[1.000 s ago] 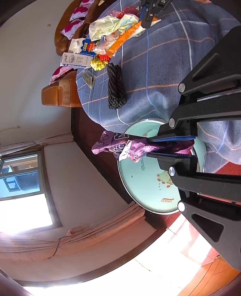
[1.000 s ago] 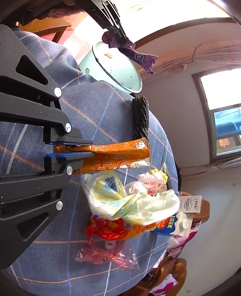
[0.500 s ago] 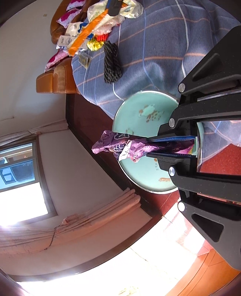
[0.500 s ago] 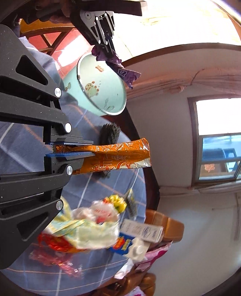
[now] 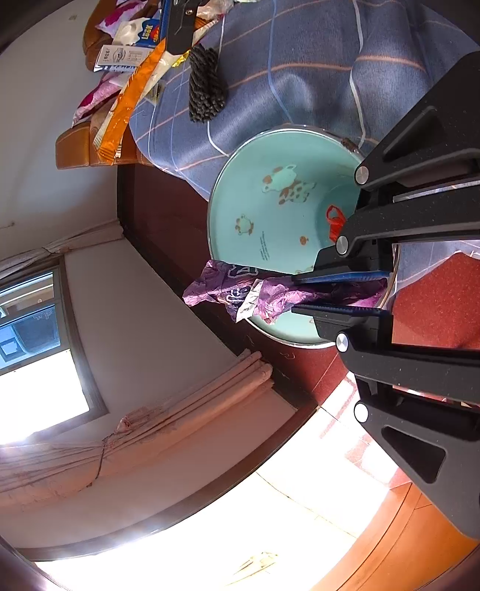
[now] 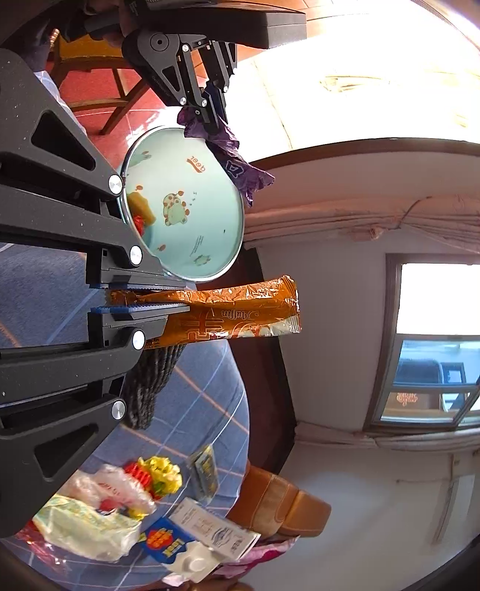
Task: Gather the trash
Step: 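Carry the purple wrapper and orange packet over the bin with both tools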
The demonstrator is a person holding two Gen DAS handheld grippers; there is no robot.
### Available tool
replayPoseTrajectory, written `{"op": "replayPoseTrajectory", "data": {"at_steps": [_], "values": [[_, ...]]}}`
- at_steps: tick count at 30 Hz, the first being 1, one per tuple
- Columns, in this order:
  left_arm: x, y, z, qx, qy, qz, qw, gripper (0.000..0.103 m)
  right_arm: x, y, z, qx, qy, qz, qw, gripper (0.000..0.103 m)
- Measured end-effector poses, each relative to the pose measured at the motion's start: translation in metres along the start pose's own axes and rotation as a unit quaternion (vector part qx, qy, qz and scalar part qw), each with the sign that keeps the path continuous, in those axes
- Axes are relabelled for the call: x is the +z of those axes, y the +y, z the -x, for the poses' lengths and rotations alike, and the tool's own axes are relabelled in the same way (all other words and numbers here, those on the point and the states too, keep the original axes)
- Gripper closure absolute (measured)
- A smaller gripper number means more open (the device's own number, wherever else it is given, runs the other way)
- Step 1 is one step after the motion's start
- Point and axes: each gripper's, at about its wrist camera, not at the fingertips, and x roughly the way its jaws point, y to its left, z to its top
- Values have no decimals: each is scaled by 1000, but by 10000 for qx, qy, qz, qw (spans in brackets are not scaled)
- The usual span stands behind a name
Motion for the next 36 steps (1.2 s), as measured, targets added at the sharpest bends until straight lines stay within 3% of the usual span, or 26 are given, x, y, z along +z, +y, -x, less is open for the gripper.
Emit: {"op": "replayPoseTrajectory", "data": {"at_steps": [22,36], "values": [[-6,17,-26,191,207,121,9995,93,7,30,-59,353,342,434,9978,96],[-6,20,-23,135,195,162,9996,93,10,44,-74,465,423,594,9963,96]]}}
